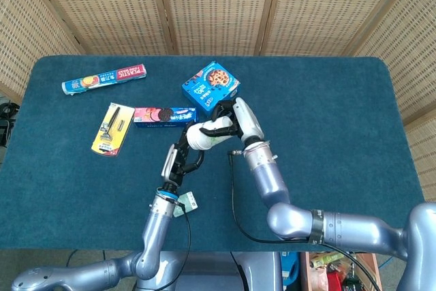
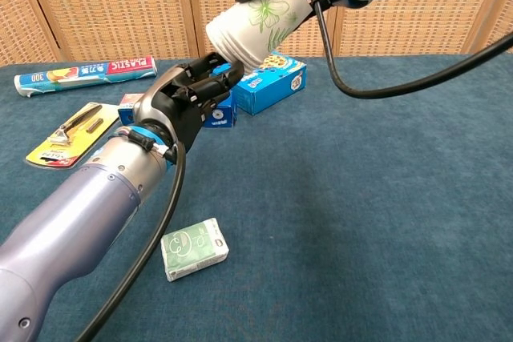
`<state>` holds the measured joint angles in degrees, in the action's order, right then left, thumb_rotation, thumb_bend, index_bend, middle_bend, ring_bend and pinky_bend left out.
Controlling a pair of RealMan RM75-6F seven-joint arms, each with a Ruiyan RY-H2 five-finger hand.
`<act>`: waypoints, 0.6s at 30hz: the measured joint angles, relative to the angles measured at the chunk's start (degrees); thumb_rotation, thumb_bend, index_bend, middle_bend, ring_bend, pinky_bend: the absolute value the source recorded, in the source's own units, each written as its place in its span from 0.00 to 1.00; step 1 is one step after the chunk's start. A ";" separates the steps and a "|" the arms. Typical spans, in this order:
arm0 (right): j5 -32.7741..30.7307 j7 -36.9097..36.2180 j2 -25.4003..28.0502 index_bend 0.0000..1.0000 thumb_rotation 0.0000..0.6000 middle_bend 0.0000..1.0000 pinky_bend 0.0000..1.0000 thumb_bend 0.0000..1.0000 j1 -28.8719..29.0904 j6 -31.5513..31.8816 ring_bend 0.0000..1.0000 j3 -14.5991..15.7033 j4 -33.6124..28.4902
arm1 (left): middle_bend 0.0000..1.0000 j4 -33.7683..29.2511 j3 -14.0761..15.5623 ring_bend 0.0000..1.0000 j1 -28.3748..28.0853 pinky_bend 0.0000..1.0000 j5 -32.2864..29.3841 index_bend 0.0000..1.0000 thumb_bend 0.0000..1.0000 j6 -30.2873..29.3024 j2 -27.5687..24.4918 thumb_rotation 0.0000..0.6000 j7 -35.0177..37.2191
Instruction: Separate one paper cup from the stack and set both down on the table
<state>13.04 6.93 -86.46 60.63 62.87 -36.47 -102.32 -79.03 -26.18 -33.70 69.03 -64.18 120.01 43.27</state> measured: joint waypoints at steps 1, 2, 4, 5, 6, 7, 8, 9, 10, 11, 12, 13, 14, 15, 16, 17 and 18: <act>0.06 -0.11 0.01 0.77 1.00 0.68 0.80 0.28 -0.07 -0.10 0.55 0.02 0.05 | 0.00 -0.02 -0.05 0.00 0.02 0.00 -0.12 0.49 0.45 -0.03 0.02 1.00 0.06; 0.11 -0.18 0.03 0.77 1.00 0.68 0.80 0.28 -0.14 -0.17 0.55 0.05 0.06 | 0.00 -0.04 -0.07 0.00 0.03 0.00 -0.21 0.49 0.45 -0.02 0.01 1.00 0.02; 0.20 -0.22 0.08 0.77 1.00 0.68 0.80 0.28 -0.20 -0.22 0.55 0.12 0.08 | 0.00 -0.18 -0.07 0.00 0.02 0.00 -0.30 0.49 0.46 0.14 -0.10 1.00 0.04; 0.23 -0.23 0.10 0.77 1.00 0.68 0.80 0.28 -0.23 -0.22 0.55 0.14 0.06 | 0.00 -0.21 -0.06 0.00 0.01 0.00 -0.32 0.49 0.46 0.23 -0.15 1.00 0.07; 0.24 -0.30 0.12 0.77 1.00 0.68 0.80 0.28 -0.27 -0.26 0.55 0.13 0.04 | 0.00 -0.23 -0.02 0.00 0.00 0.00 -0.35 0.49 0.47 0.34 -0.19 1.00 0.10; 0.26 -0.36 0.15 0.77 1.00 0.68 0.80 0.28 -0.31 -0.32 0.55 0.13 0.01 | 0.00 -0.22 0.01 0.00 -0.06 0.00 -0.39 0.49 0.49 0.46 -0.21 1.00 0.10; 0.31 -0.38 0.20 0.77 1.00 0.68 0.80 0.28 -0.35 -0.35 0.55 0.17 -0.02 | 0.00 -0.15 0.02 0.00 -0.10 0.00 -0.40 0.49 0.49 0.50 -0.21 1.00 0.07; 0.32 -0.40 0.22 0.77 1.00 0.68 0.80 0.28 -0.39 -0.37 0.55 0.20 -0.03 | 0.00 -0.08 0.05 0.00 -0.15 0.00 -0.40 0.49 0.50 0.56 -0.21 1.00 0.01; 0.29 -0.45 0.23 0.77 1.00 0.68 0.80 0.28 -0.43 -0.42 0.55 0.22 -0.03 | 0.00 -0.01 0.12 0.00 -0.18 0.00 -0.38 0.49 0.50 0.61 -0.23 1.00 -0.02; 0.25 -0.50 0.26 0.77 1.00 0.68 0.80 0.28 -0.49 -0.45 0.55 0.25 -0.02 | 0.00 0.02 0.15 0.00 -0.18 0.00 -0.36 0.49 0.51 0.62 -0.25 1.00 0.02; 0.24 -0.53 0.27 0.77 1.00 0.68 0.80 0.28 -0.51 -0.46 0.55 0.26 0.00 | 0.00 0.04 0.16 0.00 -0.18 0.00 -0.35 0.49 0.51 0.64 -0.27 1.00 0.08; 0.26 -0.56 0.28 0.77 1.00 0.68 0.80 0.28 -0.55 -0.47 0.55 0.30 0.05 | 0.00 0.05 0.20 0.00 -0.14 0.00 -0.35 0.50 0.52 0.67 -0.33 1.00 0.16; 0.28 -0.62 0.29 0.77 1.00 0.68 0.80 0.28 -0.59 -0.49 0.55 0.31 0.05 | 0.00 0.07 0.22 0.00 -0.11 0.00 -0.36 0.51 0.53 0.64 -0.35 1.00 0.16; 0.30 -0.67 0.31 0.77 1.00 0.68 0.80 0.28 -0.62 -0.53 0.55 0.31 0.04 | 0.00 0.09 0.24 0.00 -0.08 0.00 -0.38 0.52 0.54 0.56 -0.34 1.00 0.11; 0.34 -0.71 0.33 0.77 1.00 0.68 0.80 0.28 -0.64 -0.57 0.55 0.33 0.04 | 0.00 0.09 0.27 0.00 -0.03 0.00 -0.41 0.52 0.55 0.48 -0.35 1.00 0.02; 0.39 -0.69 0.33 0.77 1.00 0.68 0.80 0.28 -0.64 -0.58 0.55 0.38 0.05 | 0.00 0.04 0.32 0.00 0.03 0.00 -0.43 0.53 0.55 0.44 -0.39 1.00 -0.01; 0.43 -0.70 0.32 0.77 1.00 0.68 0.80 0.28 -0.65 -0.58 0.55 0.40 0.06 | 0.00 0.00 0.38 0.00 0.08 0.00 -0.43 0.54 0.55 0.41 -0.43 1.00 -0.04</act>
<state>13.46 6.24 -86.14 59.98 62.29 -36.07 -102.26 -79.02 -25.80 -33.61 68.60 -63.77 119.58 43.23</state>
